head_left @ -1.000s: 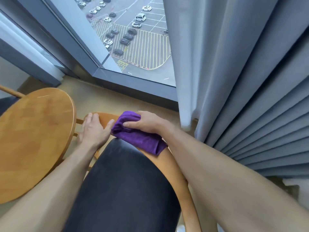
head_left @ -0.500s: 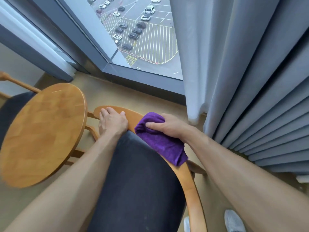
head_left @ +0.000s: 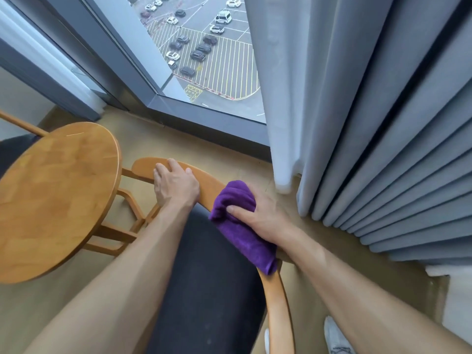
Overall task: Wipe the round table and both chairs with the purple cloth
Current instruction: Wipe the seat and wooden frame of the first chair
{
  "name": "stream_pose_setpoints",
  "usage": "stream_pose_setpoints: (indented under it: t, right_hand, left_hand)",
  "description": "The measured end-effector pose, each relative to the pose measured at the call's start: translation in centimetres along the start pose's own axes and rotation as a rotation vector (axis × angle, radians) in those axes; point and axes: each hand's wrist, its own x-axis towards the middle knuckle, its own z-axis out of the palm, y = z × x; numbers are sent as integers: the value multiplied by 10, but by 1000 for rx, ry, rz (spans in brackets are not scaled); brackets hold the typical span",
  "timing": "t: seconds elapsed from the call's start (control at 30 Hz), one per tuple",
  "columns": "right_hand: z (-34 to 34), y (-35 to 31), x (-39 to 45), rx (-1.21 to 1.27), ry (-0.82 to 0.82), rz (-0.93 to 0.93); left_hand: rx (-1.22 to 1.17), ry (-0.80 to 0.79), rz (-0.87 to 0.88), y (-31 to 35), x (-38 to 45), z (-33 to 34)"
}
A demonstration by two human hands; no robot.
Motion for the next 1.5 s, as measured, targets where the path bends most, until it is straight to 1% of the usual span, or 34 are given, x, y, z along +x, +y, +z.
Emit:
stream_pose_setpoints:
  t: [0.13, 0.27, 0.33, 0.5, 0.67, 0.73, 0.8, 0.9, 1.0, 1.1, 1.27, 1.4, 1.5]
  right_hand:
    - [2, 5, -39, -140, 103, -55]
    - [10, 15, -85, -199, 128, -143]
    - [14, 20, -109, -245, 117, -176]
    - [17, 20, -153, -382, 42, -156]
    - [25, 14, -177, -645, -47, -206]
    - [31, 16, -182, -668, -50, -214]
    - [33, 16, -173, -674, -10, -210]
    - [33, 6, -142, -799, 49, -204]
    - [38, 1, -130, -909, 67, -175]
    - [41, 0, -141, -910, 69, -134]
    - [47, -8, -176, -883, 15, -9]
    - [57, -8, -207, -880, 36, 37]
    - [69, -8, -225, -888, 72, 28]
  left_hand:
    - [-25, 42, 131, 7, -25, 8]
    - [-68, 37, 188, 9, -45, 10]
    - [-78, 22, 197, 9, -54, 8]
    - [-110, -37, 266, 6, -79, 6]
    - [-102, -94, 338, -3, -99, 8]
    - [-98, -98, 379, -9, -105, 8]
    - [-112, -104, 430, -15, -112, 7]
    - [-172, -130, 503, -22, -124, 1]
    - [-235, -156, 587, -24, -134, -9]
    - [-271, -201, 638, -26, -148, -15]
    - [-333, -272, 664, -33, -183, -14]
    - [-365, -272, 708, -45, -214, -14]
    - [-422, -290, 726, -57, -238, -15]
